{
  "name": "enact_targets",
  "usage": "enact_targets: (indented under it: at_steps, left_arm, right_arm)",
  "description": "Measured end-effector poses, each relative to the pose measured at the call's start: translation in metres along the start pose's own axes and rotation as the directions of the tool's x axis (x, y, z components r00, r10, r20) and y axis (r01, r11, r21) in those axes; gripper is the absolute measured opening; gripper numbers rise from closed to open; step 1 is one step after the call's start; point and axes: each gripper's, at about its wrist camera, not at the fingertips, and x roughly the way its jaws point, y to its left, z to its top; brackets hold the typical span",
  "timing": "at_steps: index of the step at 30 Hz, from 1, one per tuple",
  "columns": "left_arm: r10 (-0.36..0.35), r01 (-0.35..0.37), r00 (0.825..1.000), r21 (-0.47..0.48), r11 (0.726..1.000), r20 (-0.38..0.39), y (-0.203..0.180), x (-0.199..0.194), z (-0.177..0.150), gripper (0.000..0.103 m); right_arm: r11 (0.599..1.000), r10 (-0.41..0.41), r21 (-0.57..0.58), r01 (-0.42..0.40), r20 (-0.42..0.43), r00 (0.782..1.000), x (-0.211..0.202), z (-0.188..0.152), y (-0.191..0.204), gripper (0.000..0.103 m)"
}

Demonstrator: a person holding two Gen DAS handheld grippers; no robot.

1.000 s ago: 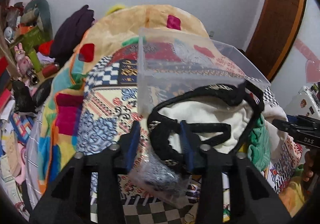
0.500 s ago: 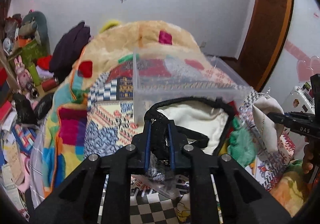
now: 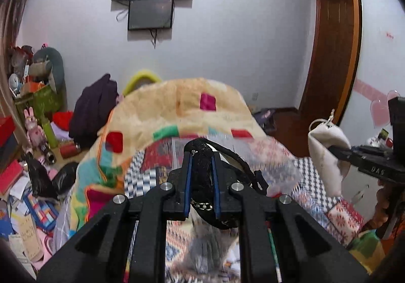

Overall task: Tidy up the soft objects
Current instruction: 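Carry both items over the clear box and open both tools to drop them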

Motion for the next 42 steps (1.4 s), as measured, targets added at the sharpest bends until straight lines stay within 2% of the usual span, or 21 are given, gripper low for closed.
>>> enact_targets:
  at_steps: [4, 9, 14, 19, 24, 31, 34, 38, 41, 42]
  left_arm:
    - [0.021, -0.021, 1.000, 0.003, 1.000, 0.022, 0.001, 0.016, 0.012, 0.013]
    - [0.026, -0.026, 1.000, -0.008, 1.000, -0.008, 0.002, 0.049, 0.012, 0.013]
    - [0.024, -0.026, 0.996, -0.021, 0.999, -0.081, 0.003, 0.088, 0.000, 0.013]
    - [0.004, -0.006, 0.985, -0.010, 1.000, -0.171, -0.003, 0.122, -0.014, 0.013]
    - [0.002, 0.004, 0.972, 0.026, 1.000, -0.233, -0.013, 0.141, -0.028, 0.013]
    - [-0.004, 0.010, 0.957, 0.019, 1.000, -0.292, -0.017, 0.151, -0.035, 0.015]
    - [-0.006, 0.013, 0.957, 0.021, 1.000, -0.291, -0.018, 0.146, -0.034, 0.020]
    - [-0.013, 0.020, 0.963, 0.023, 1.000, -0.268, -0.021, 0.132, -0.030, 0.026]
    - [-0.021, 0.027, 0.970, 0.022, 0.999, -0.242, -0.023, 0.118, -0.024, 0.033]
    - [-0.019, 0.026, 0.973, 0.027, 0.999, -0.231, -0.025, 0.113, -0.023, 0.039]
  right_arm:
    - [1.000, -0.012, -0.009, 0.012, -0.003, 1.000, 0.020, 0.009, 0.003, 0.013]
    - [0.999, -0.039, -0.031, 0.038, -0.027, 0.999, 0.047, 0.014, 0.005, 0.013]
    - [0.998, -0.059, -0.036, 0.057, -0.061, 0.996, 0.071, 0.013, 0.004, 0.013]
    - [0.997, -0.074, -0.036, 0.071, -0.105, 0.992, 0.095, 0.009, 0.000, 0.013]
    - [0.996, -0.072, -0.060, 0.063, -0.169, 0.983, 0.114, 0.000, 0.003, 0.013]
    - [0.995, -0.068, -0.080, 0.051, -0.226, 0.972, 0.121, -0.009, 0.005, 0.016]
    - [0.996, -0.068, -0.073, 0.053, -0.227, 0.972, 0.116, -0.008, 0.003, 0.023]
    - [0.997, -0.062, -0.066, 0.050, -0.199, 0.978, 0.102, -0.006, 0.004, 0.043]
    - [0.996, -0.062, -0.068, 0.051, -0.165, 0.984, 0.087, -0.003, 0.008, 0.052]
    - [0.997, -0.058, -0.068, 0.048, -0.154, 0.986, 0.082, -0.002, 0.009, 0.056]
